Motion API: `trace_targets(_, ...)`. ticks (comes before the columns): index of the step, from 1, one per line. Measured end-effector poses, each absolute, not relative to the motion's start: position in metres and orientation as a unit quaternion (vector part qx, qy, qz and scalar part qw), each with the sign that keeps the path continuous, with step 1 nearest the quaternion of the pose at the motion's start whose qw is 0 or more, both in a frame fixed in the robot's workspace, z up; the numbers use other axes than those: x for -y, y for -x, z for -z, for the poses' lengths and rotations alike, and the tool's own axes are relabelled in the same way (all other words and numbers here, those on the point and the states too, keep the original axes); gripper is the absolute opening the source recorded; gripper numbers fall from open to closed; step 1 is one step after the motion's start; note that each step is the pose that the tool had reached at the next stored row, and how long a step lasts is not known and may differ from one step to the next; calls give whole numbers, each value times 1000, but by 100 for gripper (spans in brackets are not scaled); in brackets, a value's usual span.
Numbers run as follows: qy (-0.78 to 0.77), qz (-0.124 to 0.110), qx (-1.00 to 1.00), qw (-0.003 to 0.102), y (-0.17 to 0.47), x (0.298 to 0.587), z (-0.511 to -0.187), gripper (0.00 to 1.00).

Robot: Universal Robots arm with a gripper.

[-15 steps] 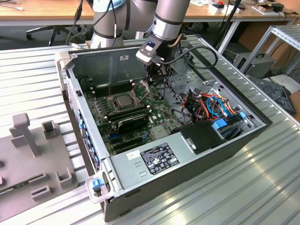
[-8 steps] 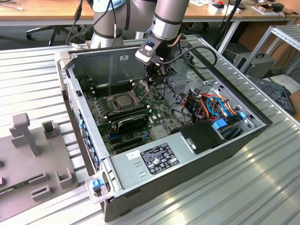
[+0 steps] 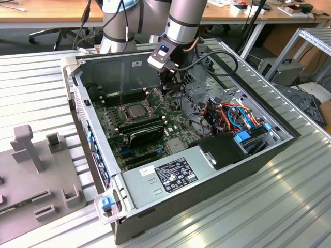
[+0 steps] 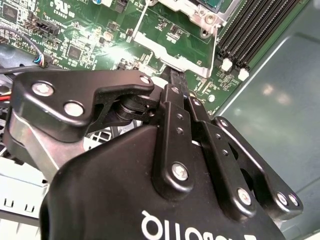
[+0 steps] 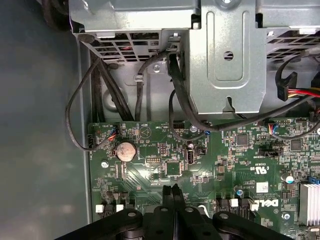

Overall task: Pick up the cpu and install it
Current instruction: 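Close the cpu cover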

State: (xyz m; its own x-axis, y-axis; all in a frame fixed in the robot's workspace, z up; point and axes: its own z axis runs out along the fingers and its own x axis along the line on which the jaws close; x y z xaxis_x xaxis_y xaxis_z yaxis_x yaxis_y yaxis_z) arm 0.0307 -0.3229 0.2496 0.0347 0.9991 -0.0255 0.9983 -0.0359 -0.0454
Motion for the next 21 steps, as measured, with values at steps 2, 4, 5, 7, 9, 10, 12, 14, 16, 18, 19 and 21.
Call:
trace_targets(2, 719, -25, 694, 7, -29, 323, -250, 11)
trace_targets(4, 719, -25, 694, 7, -28, 323, -250, 11)
trace_targets(5, 719, -25, 694, 7, -27, 323, -250, 11)
trace_targets(7, 719, -25, 694, 7, -26, 323, -250, 11)
trace_targets(9, 719, -25, 694, 7, -26, 323, -250, 11)
trace_targets(10, 719, -25, 694, 7, -25, 323, -251, 11)
trace_targets(12, 719, -25, 694, 7, -24, 323, -251, 11)
trace_targets(14, 719, -25, 694, 7, -22, 323, -251, 11)
trace_targets(16, 719, -25, 694, 7, -21, 323, -251, 11)
trace_targets(18, 719, -25, 694, 7, -18, 323, -251, 11)
trace_targets(19, 719, -25, 694, 7, -16, 323, -251, 11)
trace_targets(21, 719, -25, 694, 7, -13, 323, -251, 11)
